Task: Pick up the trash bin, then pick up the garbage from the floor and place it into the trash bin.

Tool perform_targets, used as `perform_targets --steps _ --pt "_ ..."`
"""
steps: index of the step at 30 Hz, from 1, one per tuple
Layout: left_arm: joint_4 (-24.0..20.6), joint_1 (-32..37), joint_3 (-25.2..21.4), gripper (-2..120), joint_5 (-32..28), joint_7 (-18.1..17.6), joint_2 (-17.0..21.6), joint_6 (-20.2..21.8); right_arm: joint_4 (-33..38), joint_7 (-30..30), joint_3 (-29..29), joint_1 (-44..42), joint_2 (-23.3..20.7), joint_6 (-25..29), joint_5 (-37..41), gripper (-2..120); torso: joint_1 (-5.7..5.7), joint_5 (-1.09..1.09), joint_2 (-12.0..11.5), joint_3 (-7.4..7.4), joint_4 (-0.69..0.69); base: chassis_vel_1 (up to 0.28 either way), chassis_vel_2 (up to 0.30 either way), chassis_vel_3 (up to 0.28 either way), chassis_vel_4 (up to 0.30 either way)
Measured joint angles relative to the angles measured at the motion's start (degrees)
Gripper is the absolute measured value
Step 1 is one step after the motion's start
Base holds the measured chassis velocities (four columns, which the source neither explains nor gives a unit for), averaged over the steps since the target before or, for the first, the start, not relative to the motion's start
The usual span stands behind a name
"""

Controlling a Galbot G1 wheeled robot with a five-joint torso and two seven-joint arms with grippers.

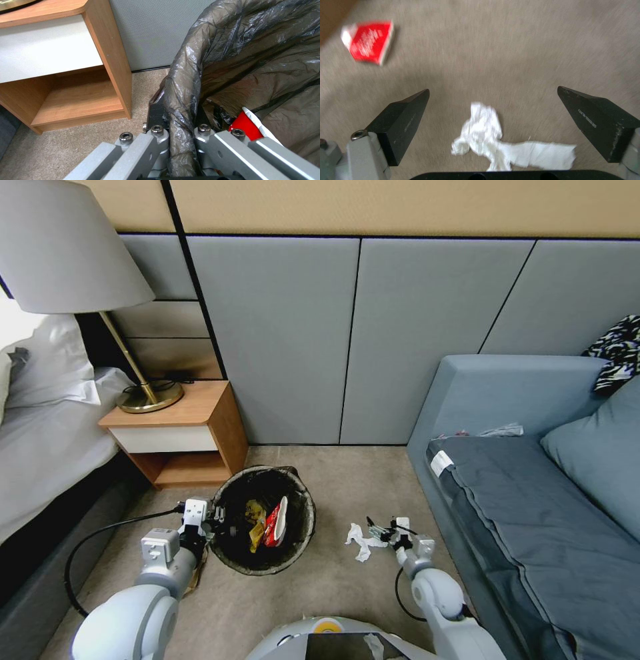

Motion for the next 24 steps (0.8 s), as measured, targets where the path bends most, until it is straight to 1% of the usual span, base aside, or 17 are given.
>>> perform_targets --steps 1,4,5,8,16,24 --pt "0.0 0.0 0.0 1 0.0 0.0 0.0 0.0 0.0 0.0 0.0 0.0 0.0 0.0 0.0 100 0.0 0.0 0.0 0.0 0.0 0.0 0.0 0.0 0.0" --pt "0.0 -0.05 -0.01 1 0.0 0.0 0.01 0.0 -5.44 -0.56 -0.94 2.08 0.78 0.86 -2.63 100 0.0 0.0 0.0 0.0 0.0 0.0 0.0 0.0 0.0" --pt "0.0 -0.05 -0.01 1 0.0 0.0 0.01 0.0 -5.44 -0.56 -0.94 2.08 0.78 0.86 -2.63 100 0.0 0.0 0.0 0.0 0.0 0.0 0.0 0.0 0.0" --pt "0.0 -0.07 0.03 1 -0.02 0.0 0.0 0.0 -10.03 -0.66 -2.01 3.88 1.44 2.15 -5.25 100 0.0 0.0 0.0 0.0 0.0 0.0 0.0 0.0 0.0" --pt "0.0 0.03 0.16 1 0.03 -0.01 -0.12 0.0 -15.6 -0.03 -4.56 6.69 2.07 3.11 -7.13 100 0.0 0.0 0.0 0.0 0.0 0.0 0.0 0.0 0.0" --pt "0.0 0.15 0.21 1 0.15 -0.03 -0.25 0.0 -20.36 1.57 -6.84 8.93 1.83 5.91 -8.38 100 0.0 0.0 0.0 0.0 0.0 0.0 0.0 0.0 0.0"
